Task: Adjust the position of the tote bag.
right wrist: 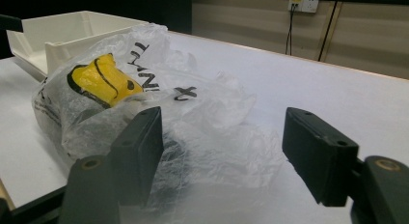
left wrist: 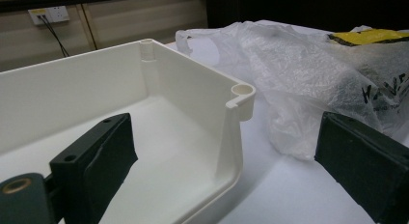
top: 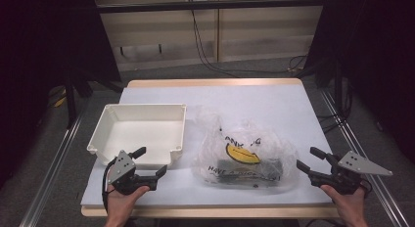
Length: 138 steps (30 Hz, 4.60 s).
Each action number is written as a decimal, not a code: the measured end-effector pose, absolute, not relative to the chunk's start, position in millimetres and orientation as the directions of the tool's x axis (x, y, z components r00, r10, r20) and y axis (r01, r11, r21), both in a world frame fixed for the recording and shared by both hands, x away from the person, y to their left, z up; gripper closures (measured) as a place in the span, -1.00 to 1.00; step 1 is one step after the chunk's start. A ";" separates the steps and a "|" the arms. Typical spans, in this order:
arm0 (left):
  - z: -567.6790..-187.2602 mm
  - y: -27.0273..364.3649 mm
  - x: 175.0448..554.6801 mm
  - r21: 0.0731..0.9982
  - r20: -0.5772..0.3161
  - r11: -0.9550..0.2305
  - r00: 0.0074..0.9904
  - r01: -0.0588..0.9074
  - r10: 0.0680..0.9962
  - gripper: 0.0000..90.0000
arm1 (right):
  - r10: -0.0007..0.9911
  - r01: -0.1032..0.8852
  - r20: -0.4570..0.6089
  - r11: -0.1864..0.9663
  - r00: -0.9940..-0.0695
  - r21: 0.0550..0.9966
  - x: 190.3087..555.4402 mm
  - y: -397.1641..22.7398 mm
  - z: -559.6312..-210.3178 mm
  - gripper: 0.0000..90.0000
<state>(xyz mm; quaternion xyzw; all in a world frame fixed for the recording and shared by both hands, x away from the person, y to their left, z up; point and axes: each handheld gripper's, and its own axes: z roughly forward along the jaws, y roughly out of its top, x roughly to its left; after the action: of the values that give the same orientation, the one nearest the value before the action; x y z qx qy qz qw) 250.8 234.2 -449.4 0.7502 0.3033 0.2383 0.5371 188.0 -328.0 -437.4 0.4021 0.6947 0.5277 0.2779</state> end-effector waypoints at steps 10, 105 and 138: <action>-450.2 240.5 247.5 0.950 0.029 -0.233 0.686 0.207 0.727 -0.84 | 0.815 0.338 0.078 0.149 -0.574 0.930 209.2 -325.9 -426.2 0.36; -452.0 238.4 249.8 0.929 0.045 -0.297 0.727 0.222 0.685 -0.81 | 0.730 0.636 0.132 0.475 -0.671 0.608 415.0 -250.8 -474.5 0.95; -451.7 237.8 249.9 0.928 0.044 -0.298 0.728 0.224 0.684 -0.81 | 0.660 0.568 0.317 0.204 -0.682 0.798 386.4 -294.9 -422.7 1.00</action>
<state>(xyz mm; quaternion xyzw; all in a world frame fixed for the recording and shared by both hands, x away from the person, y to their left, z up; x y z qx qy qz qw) 249.9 237.8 -451.7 0.7742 0.2932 0.2233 0.5146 386.4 -294.9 -422.7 0.3962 0.7744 0.4910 0.0469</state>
